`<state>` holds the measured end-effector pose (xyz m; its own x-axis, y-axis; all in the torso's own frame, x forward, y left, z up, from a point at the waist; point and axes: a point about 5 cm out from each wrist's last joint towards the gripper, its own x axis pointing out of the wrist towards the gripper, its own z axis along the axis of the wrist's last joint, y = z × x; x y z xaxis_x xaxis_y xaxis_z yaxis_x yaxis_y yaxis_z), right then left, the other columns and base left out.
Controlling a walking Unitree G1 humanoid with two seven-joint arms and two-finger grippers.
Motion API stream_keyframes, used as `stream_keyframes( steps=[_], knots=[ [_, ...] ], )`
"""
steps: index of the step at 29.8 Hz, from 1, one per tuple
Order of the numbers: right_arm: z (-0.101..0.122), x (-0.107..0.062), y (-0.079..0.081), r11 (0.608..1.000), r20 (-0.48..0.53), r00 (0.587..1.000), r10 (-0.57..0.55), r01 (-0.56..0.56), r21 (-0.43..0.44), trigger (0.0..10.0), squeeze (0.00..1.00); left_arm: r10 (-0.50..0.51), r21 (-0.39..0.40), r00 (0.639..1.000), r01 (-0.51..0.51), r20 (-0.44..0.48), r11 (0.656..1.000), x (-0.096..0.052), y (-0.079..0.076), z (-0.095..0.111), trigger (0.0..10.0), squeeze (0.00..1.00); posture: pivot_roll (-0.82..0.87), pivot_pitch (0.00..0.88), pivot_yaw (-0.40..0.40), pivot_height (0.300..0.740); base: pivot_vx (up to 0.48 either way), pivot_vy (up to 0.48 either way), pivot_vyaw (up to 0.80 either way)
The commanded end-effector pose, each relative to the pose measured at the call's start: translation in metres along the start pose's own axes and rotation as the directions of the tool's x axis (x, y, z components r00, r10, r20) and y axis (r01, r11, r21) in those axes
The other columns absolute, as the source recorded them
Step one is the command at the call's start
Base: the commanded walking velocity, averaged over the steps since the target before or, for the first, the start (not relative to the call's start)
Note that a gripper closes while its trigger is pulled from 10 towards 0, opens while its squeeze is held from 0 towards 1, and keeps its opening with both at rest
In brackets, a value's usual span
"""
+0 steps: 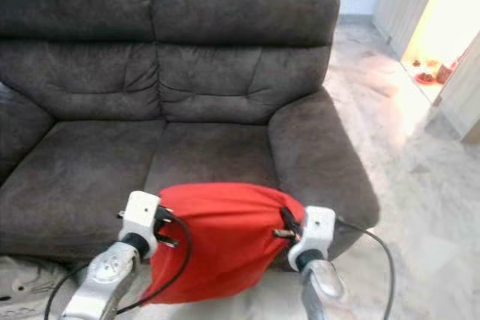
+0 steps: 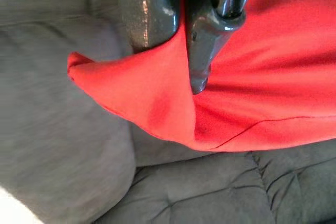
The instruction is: Move the pillow to the sofa from floor
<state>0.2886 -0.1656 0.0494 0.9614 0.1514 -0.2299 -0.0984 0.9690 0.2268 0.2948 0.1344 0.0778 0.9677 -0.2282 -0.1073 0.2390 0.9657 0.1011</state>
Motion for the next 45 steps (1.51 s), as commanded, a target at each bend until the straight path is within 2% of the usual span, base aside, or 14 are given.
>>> stream_keyframes(
  steps=[1, 8, 14, 16, 22, 26, 36, 38, 39, 41, 45],
  knots=[
    [0.017, 0.004, 0.003, 0.999, 0.073, 0.997, 0.015, -0.013, -0.034, 10.0, 0.00, 0.035, 0.033, 0.996, -0.038, 0.087, 0.999, 0.000, 0.013, 0.018, 10.0, 0.00, 0.08, 0.074, 0.005, 0.740, 0.000, 0.000, 0.00],
    [0.042, 0.011, 0.016, 0.998, 0.179, 0.982, 0.058, -0.049, -0.050, 10.0, 0.00, 0.055, 0.030, 0.988, -0.060, 0.146, 0.998, -0.004, 0.016, 0.029, 10.0, 0.00, 0.07, 0.071, 0.011, 0.740, 0.000, 0.000, 0.00],
    [0.050, 0.013, 0.023, 0.995, 0.204, 0.975, 0.083, -0.072, -0.064, 10.0, 0.00, 0.058, 0.093, 0.980, -0.076, 0.189, 0.993, -0.006, 0.020, 0.040, 10.0, 0.00, 0.06, 0.064, 0.013, 0.740, 0.000, 0.000, 0.00],
    [0.053, 0.013, 0.026, 0.997, 0.223, 0.972, 0.075, -0.064, -0.053, 10.0, 0.00, 0.049, 0.142, 0.977, -0.080, 0.206, 0.987, -0.007, 0.021, 0.042, 10.0, 0.00, 0.07, 0.051, 0.014, 0.740, 0.000, 0.000, 0.00],
    [0.058, 0.014, 0.018, 1.000, 0.257, 0.966, 0.016, -0.009, -0.029, 10.0, 0.00, 0.025, 0.152, 0.977, -0.058, 0.211, 0.987, -0.007, 0.016, 0.044, 10.0, 0.00, 0.07, 0.046, 0.019, 0.740, 0.041, 0.000, 0.00],
    [0.065, 0.016, 0.019, 1.000, 0.278, 0.960, 0.023, -0.019, -0.020, 10.0, 0.00, 0.032, 0.147, 0.973, -0.067, 0.229, 0.987, -0.003, 0.015, 0.049, 10.0, 0.00, 0.05, 0.029, 0.025, 0.740, 0.268, 0.000, 0.00],
    [0.072, 0.022, 0.027, 0.995, 0.293, 0.953, 0.075, -0.051, -0.088, 10.0, 0.00, 0.038, 0.161, 0.966, -0.082, 0.257, 0.984, 0.001, 0.017, 0.058, 10.0, 0.00, 0.06, 0.018, 0.019, 0.740, 0.330, 0.000, 0.00],
    [0.082, 0.023, 0.031, 0.988, 0.322, 0.940, 0.113, -0.071, -0.139, 10.0, 0.00, 0.046, 0.197, 0.958, -0.105, 0.282, 0.975, 0.002, 0.023, 0.067, 10.0, 0.00, 0.06, 0.032, 0.014, 0.740, 0.381, 0.000, 0.00],
    [0.082, 0.023, 0.031, 0.988, 0.322, 0.940, 0.113, -0.071, -0.139, 10.0, 0.00, 0.046, 0.197, 0.958, -0.105, 0.282, 0.975, 0.002, 0.023, 0.067, 10.0, 0.00, 0.06, 0.032, 0.014, 0.740, 0.382, 0.000, 0.00],
    [0.091, 0.024, 0.034, 0.979, 0.345, 0.928, 0.144, -0.084, -0.184, 10.0, 0.00, 0.078, 0.201, 0.949, -0.144, 0.306, 0.969, 0.004, 0.032, 0.077, 10.0, 0.00, 0.06, 0.040, 0.013, 0.740, 0.386, 0.000, 0.00],
    [0.104, 0.027, 0.035, 0.983, 0.379, 0.915, 0.139, -0.080, -0.166, 10.0, 0.00, 0.084, 0.214, 0.938, -0.163, 0.337, 0.963, 0.005, 0.040, 0.090, 10.0, 0.00, 0.06, 0.049, 0.013, 0.740, 0.387, 0.000, 0.00]
  ],
)
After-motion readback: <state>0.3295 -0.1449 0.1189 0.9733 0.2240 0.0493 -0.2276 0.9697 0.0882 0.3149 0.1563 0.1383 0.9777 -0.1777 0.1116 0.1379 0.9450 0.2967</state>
